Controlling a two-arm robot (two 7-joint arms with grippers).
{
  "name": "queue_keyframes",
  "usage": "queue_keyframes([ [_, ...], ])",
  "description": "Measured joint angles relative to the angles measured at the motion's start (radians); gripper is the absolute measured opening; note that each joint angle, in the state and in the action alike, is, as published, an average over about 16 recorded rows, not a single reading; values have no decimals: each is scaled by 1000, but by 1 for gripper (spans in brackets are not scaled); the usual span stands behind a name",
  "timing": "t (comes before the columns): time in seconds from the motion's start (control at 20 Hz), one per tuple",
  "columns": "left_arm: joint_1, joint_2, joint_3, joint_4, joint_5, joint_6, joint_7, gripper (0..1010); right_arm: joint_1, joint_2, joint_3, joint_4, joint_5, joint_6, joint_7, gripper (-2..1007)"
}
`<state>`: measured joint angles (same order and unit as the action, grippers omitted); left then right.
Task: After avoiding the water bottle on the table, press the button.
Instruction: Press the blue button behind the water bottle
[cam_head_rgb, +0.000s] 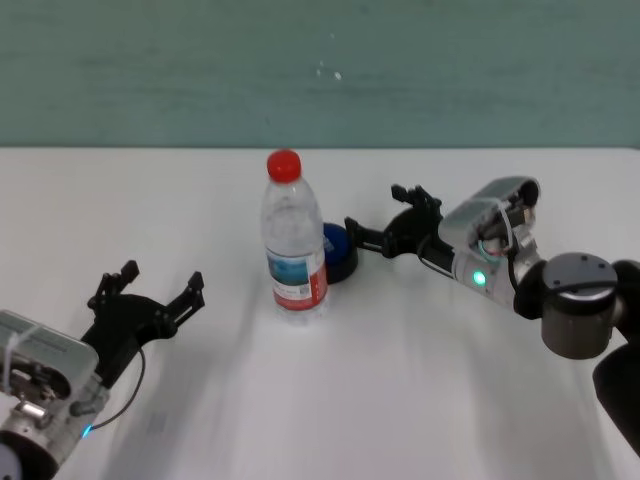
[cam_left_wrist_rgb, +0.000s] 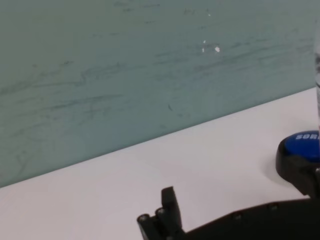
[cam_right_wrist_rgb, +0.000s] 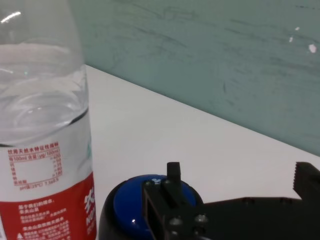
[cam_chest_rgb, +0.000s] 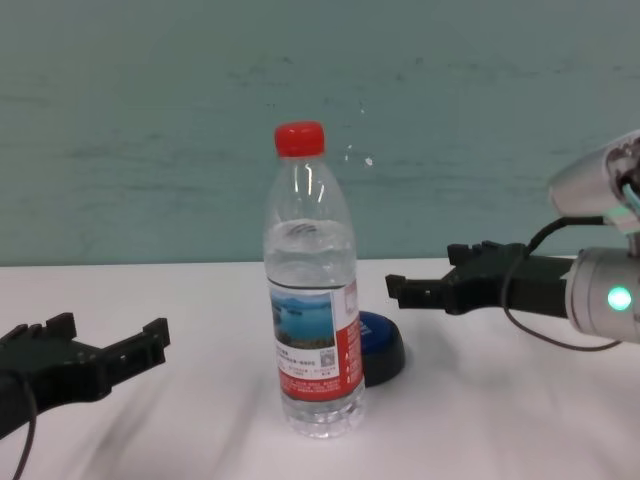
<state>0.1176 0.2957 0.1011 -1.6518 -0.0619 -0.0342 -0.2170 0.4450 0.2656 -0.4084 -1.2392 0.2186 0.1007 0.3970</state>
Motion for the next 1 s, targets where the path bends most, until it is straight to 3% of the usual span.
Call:
queue_keyframes([
  [0.55, 0, 0, 0, 0, 0, 0, 0, 1000, 45, -33, -14, 79, 0, -31, 22, 1004],
  [1.0, 0, 0, 0, 0, 0, 0, 0, 1000, 56, -50, -21, 109, 7, -45, 31, 1004],
])
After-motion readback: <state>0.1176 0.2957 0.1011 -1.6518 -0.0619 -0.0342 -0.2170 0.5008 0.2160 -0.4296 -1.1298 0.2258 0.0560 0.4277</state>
